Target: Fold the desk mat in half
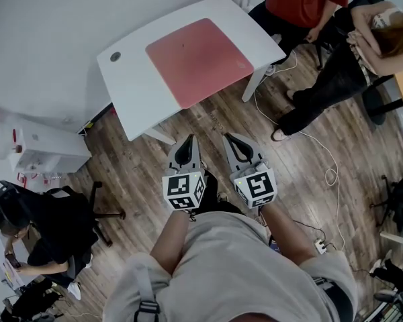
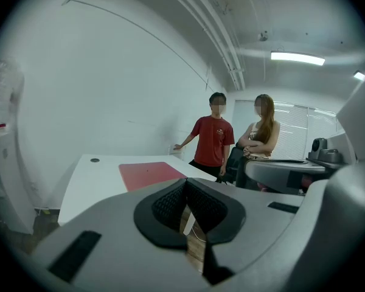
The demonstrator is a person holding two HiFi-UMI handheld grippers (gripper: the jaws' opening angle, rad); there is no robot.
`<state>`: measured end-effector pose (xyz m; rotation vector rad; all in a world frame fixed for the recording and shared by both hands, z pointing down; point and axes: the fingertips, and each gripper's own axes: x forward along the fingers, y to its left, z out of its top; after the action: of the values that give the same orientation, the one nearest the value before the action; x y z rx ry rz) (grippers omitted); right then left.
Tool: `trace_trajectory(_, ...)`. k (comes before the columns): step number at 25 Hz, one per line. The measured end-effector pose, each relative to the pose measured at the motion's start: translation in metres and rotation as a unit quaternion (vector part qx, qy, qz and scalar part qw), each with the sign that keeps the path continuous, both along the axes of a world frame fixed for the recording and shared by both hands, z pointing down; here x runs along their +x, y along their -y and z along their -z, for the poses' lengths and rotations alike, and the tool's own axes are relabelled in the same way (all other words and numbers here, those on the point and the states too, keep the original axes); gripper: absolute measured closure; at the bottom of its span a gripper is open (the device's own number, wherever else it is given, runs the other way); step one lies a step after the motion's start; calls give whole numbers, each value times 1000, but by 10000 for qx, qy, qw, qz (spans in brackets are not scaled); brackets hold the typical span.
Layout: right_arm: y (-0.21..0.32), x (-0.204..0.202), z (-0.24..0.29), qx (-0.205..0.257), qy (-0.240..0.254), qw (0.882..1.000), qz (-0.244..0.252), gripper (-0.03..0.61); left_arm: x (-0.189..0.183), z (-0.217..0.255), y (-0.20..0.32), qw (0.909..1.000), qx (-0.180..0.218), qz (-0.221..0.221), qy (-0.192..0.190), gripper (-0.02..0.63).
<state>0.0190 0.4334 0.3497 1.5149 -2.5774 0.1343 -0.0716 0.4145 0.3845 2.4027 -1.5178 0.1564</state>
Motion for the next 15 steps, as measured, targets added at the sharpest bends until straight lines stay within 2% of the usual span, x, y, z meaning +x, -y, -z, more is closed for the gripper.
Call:
trace_trajectory(5,35,8,-12,-166,-81,9998,-29,537,2,-16,30,9998,-172,-69,118,603)
trace_trajectory(10,73,18,-28,-362,-376,9986,-3,537,-1,-31,59,9989,-290,-191,321,603)
trace_trajectory(15,107,19,-35,-544,-551,9970,55,537,-7,-43,89,9979,-482,-275,332,603)
